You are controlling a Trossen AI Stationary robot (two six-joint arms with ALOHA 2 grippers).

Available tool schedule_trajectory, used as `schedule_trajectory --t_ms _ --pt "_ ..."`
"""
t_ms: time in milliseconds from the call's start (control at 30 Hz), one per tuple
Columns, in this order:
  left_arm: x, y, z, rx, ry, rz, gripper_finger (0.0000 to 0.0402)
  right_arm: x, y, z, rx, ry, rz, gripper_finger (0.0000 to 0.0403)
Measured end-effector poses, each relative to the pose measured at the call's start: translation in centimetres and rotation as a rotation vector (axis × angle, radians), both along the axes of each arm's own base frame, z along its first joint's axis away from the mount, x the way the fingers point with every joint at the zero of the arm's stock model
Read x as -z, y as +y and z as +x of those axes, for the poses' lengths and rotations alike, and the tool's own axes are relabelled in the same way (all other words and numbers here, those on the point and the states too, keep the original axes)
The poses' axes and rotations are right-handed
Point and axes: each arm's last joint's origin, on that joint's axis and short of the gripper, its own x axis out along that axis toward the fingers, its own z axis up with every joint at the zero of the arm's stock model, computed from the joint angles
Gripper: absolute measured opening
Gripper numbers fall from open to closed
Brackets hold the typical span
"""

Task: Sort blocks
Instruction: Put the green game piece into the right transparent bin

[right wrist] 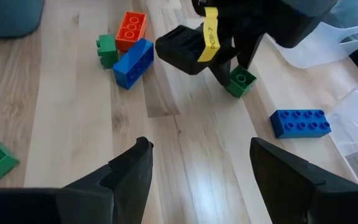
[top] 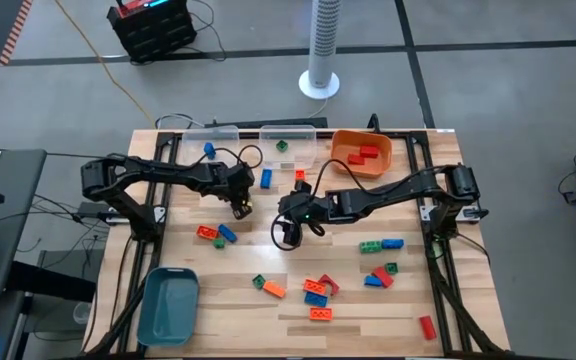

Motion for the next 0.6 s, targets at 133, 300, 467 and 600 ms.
schedule_trajectory --t_ms 133,300,467,600 --pt "0.0 0.0 0.2 0.036 -0.02 0.018 0.0187 -0.2 0.2 0.1 -0.004 -0.021 0.001 0.0276" --pt "-0.2 0.0 0.7 0.055 -0.08 0.008 0.0187 -0.2 1.0 0.2 -0.015 -0.045 0.015 0.0276" --pt "0.1 -0.1 0.8 0.098 -0.08 -0.031 0.0182 0.2 1.9 0.0 -0.034 -0.082 0.024 0.0276" --pt "0.2 -0.2 1.0 0.12 -0.079 -0.026 0.0167 0.7 2.1 -0.2 -0.039 -0.065 0.024 0.0276"
